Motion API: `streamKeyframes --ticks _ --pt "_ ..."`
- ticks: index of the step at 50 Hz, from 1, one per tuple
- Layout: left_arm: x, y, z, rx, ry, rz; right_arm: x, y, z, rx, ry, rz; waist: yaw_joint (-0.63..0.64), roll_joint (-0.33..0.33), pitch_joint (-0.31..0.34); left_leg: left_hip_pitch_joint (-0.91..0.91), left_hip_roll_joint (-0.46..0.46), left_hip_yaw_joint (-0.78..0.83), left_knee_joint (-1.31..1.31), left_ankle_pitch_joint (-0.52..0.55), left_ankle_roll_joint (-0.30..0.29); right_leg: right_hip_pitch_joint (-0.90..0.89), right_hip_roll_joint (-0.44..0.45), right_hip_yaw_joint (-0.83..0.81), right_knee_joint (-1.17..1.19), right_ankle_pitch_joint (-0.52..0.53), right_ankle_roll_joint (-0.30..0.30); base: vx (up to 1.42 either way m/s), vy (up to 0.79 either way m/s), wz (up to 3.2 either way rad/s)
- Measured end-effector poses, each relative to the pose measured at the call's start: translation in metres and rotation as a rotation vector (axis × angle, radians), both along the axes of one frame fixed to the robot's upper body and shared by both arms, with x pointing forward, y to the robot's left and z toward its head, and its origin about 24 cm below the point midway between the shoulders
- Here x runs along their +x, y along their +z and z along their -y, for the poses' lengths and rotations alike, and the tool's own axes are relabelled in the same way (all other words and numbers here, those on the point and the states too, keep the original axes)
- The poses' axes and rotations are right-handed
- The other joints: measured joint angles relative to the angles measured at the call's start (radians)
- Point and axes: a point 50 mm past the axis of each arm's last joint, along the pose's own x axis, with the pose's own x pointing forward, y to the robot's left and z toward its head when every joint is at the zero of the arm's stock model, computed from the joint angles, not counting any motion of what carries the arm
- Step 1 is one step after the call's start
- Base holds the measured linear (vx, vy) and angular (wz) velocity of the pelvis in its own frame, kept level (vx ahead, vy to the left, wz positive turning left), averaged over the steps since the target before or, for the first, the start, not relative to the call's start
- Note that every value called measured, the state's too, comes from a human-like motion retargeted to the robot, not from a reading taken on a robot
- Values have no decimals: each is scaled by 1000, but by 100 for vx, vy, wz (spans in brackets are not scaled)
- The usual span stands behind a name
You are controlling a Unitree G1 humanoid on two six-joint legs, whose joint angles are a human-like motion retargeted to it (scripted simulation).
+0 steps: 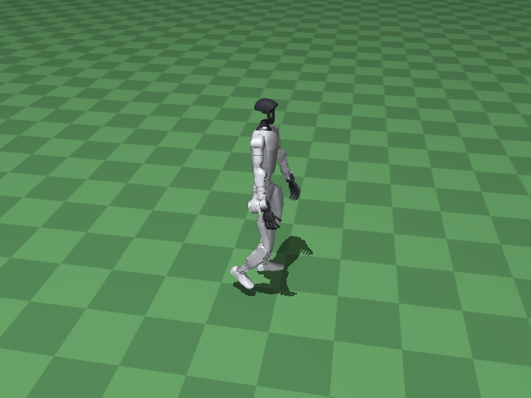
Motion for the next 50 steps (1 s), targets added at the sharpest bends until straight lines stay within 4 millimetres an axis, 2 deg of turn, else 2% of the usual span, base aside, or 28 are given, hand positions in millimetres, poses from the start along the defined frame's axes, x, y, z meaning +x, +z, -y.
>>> streamKeyframes --ticks 2,5,10,14,19,25,32,35,38,40,46,50 --pt "17 4 6 -7 -38 41 -1 0 0 2 3 -7 -29 10 18 23 -13 -36 8 -19 -3 -17 2 -36 -133 -45 -4 30 13 101" --pt "43 12 13 -17 -74 120 -5 -1 0 5 5 -26 -73 13 49 65 -42 -97 14 -43 -8 -10 19 -52 -413 -32 22 30 10 111" --pt "80 28 17 -13 -55 256 -14 -4 -1 -2 29 -95 -143 -4 132 182 -97 -199 14 -86 -25 69 22 -29 -928 138 118 35 5 107" --pt "93 36 17 -8 -53 300 -19 -6 -3 5 73 -138 -176 17 175 262 -82 -241 7 -115 -41 1 41 6 -1004 145 175 36 2 63" --pt "88 32 17 -17 -42 280 -21 -5 1 -2 57 -143 -212 50 187 325 -60 -279 -2 -137 -43 -69 33 -60 -1004 135 183 37 0 44" --pt "70 22 18 -24 -50 184 -24 -5 5 21 -3 -137 -230 66 186 383 -54 -335 -1 -169 -24 -57 7 -102 -1004 119 175 42 -4 46" --pt "46 11 17 -24 -57 71 -35 -4 13 16 27 -165 -242 86 135 406 -53 -400 21 -195 -12 30 -6 -75 -1004 47 187 48 -11 48" --pt "35 7 16 -18 -56 47 -45 -6 13 13 50 -192 -233 94 107 413 -45 -419 38 -180 -3 51 -18 -120 -1004 93 204 51 -17 26" --pt "30 5 17 -21 -49 39 -43 -4 18 -3 43 -182 -222 105 83 412 -40 -422 63 -128 13 66 -36 -181 -1004 143 199 52 -20 1" --pt "31 4 19 -25 -57 43 -33 -1 25 -14 14 -147 -217 111 72 409 -44 -414 78 -73 26 72 -43 -198 -1004 179 197 54 -22 -15" --pt "14 -2 23 -14 -105 6 -15 7 38 -18 -107 -54 -218 113 44 437 -57 -389 136 108 27 133 -20 -116 -1004 258 194 58 -25 -29" --pt "-2 -7 22 -24 -87 -40 -13 8 41 -35 -141 -52 -199 77 49 420 -91 -350 282 201 16 212 -32 -62 -1004 286 170 57 -25 -57"
